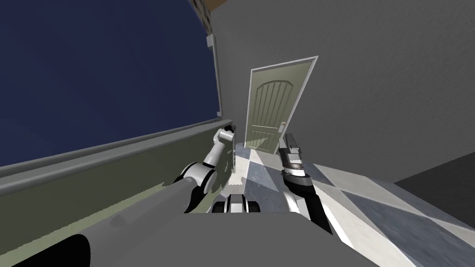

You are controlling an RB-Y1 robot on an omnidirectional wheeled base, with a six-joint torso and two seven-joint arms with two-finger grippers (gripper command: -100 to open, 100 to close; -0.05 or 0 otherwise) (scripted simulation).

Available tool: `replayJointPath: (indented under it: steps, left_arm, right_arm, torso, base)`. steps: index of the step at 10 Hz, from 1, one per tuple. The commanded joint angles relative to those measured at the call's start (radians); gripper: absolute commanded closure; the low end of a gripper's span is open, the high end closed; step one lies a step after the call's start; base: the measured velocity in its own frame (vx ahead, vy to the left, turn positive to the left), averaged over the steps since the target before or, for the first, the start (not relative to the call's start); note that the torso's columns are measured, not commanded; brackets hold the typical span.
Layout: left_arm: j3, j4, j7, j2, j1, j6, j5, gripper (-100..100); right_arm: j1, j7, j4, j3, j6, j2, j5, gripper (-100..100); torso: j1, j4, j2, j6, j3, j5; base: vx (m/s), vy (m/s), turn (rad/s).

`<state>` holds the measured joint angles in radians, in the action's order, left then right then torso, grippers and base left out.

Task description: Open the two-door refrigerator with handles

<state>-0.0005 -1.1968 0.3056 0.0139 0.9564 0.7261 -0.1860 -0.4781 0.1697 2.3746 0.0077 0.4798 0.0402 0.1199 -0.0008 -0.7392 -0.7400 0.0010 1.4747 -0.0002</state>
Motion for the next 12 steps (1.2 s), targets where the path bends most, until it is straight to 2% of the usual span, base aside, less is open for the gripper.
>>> replayJointPath:
  steps: [1, 2, 3, 4, 5, 6, 7, 8, 9, 10, 11, 12]
  left_arm:
    - [-0.039, -0.005, 0.013, 0.024, -0.001, -0.005, 0.031, 100]
    - [-0.052, -0.005, 0.017, 0.033, 0.002, -0.005, 0.041, 100]
    - [-0.042, -0.009, 0.013, 0.028, 0.004, 0.002, 0.030, 100]
    - [-0.086, -0.011, 0.013, -0.005, 0.005, -0.011, 0.082, 100]
    - [-0.086, -0.011, 0.013, -0.005, 0.005, -0.011, 0.093, 100]
    - [-0.127, -0.015, 0.012, -0.040, 0.009, -0.025, 0.131, 100]
    - [-0.127, -0.015, 0.012, -0.040, 0.009, -0.025, 0.154, 100]
    - [-0.169, -0.019, 0.012, -0.076, 0.012, -0.039, 0.185, 100]
    - [-0.169, -0.019, 0.012, -0.076, 0.012, -0.039, 0.214, 100]
    - [-0.210, -0.023, 0.012, -0.111, 0.016, -0.053, 0.244, 100]
    - [-0.210, -0.023, 0.012, -0.111, 0.016, -0.053, 0.275, 100]
    - [-0.251, -0.027, 0.011, -0.146, 0.020, -0.067, 0.306, 100]
  right_arm:
    - [0.000, 0.000, 0.000, 0.000, 0.000, 0.000, 0.000, 0]
    - [0.000, 0.000, 0.000, 0.000, 0.000, 0.000, 0.000, 0]
    - [0.000, 0.000, 0.000, 0.000, 0.000, 0.000, 0.000, 0]
    - [0.000, 0.000, 0.000, 0.000, 0.000, 0.000, 0.000, 0]
    - [0.000, 0.000, 0.000, 0.000, 0.000, 0.000, 0.000, 0]
    - [0.000, 0.000, 0.000, 0.000, 0.000, 0.000, 0.000, 0]
    - [0.000, 0.000, 0.000, 0.000, 0.000, 0.000, 0.000, 0]
    - [0.000, 0.000, 0.000, 0.000, 0.000, 0.000, 0.000, 0]
    - [0.000, 0.000, 0.000, 0.000, 0.000, 0.000, 0.000, 0]
    - [0.000, 0.000, 0.000, 0.000, 0.000, 0.000, 0.000, 0]
    - [0.000, 0.000, 0.000, 0.000, 0.000, 0.000, 0.000, 0]
    - [0.000, 0.000, 0.000, 0.000, 0.000, 0.000, 0.000, 0]
  torso:
    - [-0.001, 0.001, -0.002, 0.000, -0.001, 0.000]
    - [-0.001, 0.000, -0.002, 0.000, -0.002, 0.000]
    - [-0.002, 0.001, -0.002, 0.001, -0.001, -0.001]
    - [0.002, 0.000, 0.005, -0.003, 0.002, 0.000]
    - [0.002, 0.000, 0.003, -0.001, 0.002, 0.001]
    - [0.001, 0.000, 0.001, -0.001, 0.000, 0.000]
    - [0.000, 0.000, -0.004, 0.000, -0.002, 0.000]
    - [0.001, -0.001, -0.003, -0.002, -0.002, 0.000]
    - [0.001, -0.002, -0.004, -0.002, -0.003, 0.000]
    - [0.001, -0.003, -0.002, -0.002, -0.002, 0.001]
    - [0.001, -0.003, -0.004, -0.001, -0.003, 0.000]
    - [0.001, -0.003, -0.004, -0.001, -0.003, 0.000]
  base:
    - [-0.260, -0.015, -0.145]
    - [-0.275, -0.038, -0.184]
    - [-0.130, -0.028, -0.057]
    - [-0.114, -0.029, -0.060]
    - [-0.126, -0.026, -0.043]
    - [-0.177, -0.036, -0.070]
    - [-0.148, -0.027, -0.044]
    - [-0.152, -0.039, -0.072]
    - [-0.120, -0.047, -0.026]
    - [-0.145, -0.055, -0.051]
    - [-0.130, -0.043, -0.030]
    - [-0.136, -0.052, -0.070]
